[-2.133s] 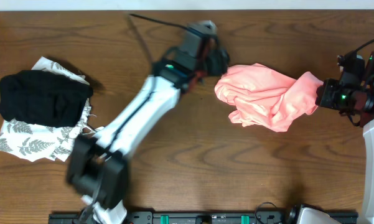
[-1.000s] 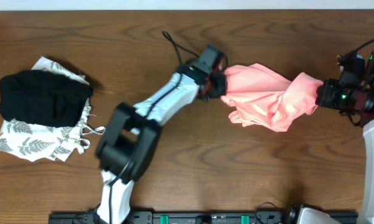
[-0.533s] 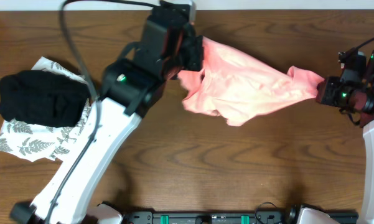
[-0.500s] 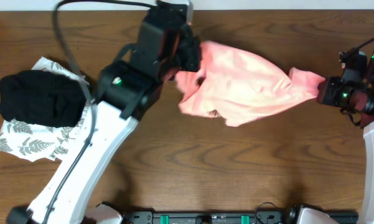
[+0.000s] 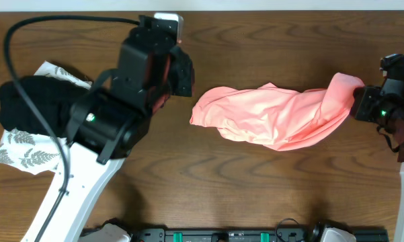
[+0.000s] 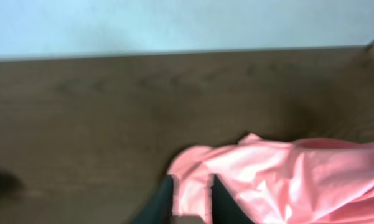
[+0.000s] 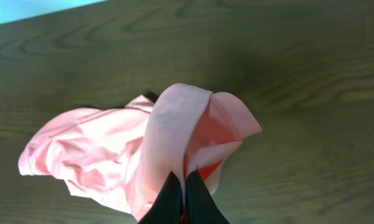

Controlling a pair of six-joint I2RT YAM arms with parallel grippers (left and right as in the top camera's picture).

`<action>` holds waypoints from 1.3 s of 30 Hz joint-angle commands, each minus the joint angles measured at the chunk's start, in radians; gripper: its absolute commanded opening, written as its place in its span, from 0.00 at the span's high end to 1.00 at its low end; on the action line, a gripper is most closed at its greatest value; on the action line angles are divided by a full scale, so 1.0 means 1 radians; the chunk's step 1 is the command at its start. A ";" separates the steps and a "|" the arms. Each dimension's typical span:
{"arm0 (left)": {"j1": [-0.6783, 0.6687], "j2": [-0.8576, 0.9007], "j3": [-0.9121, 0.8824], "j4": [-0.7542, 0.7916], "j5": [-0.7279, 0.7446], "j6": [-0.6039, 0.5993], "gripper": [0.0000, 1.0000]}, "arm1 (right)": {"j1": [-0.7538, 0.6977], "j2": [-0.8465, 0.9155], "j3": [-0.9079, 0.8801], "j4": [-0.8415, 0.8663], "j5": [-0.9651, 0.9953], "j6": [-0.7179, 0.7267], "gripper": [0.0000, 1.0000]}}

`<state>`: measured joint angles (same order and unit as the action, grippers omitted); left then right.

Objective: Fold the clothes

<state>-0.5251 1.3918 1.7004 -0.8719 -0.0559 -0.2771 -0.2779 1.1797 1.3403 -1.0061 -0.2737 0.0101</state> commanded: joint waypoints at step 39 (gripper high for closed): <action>-0.074 0.726 -0.076 0.066 0.386 -0.235 0.94 | 0.003 0.049 0.016 0.003 0.042 -0.007 0.99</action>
<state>-0.6060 2.1338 1.6234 -0.7929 0.3935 -0.5266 -0.2779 1.2293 1.3403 -1.0058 -0.2344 0.0101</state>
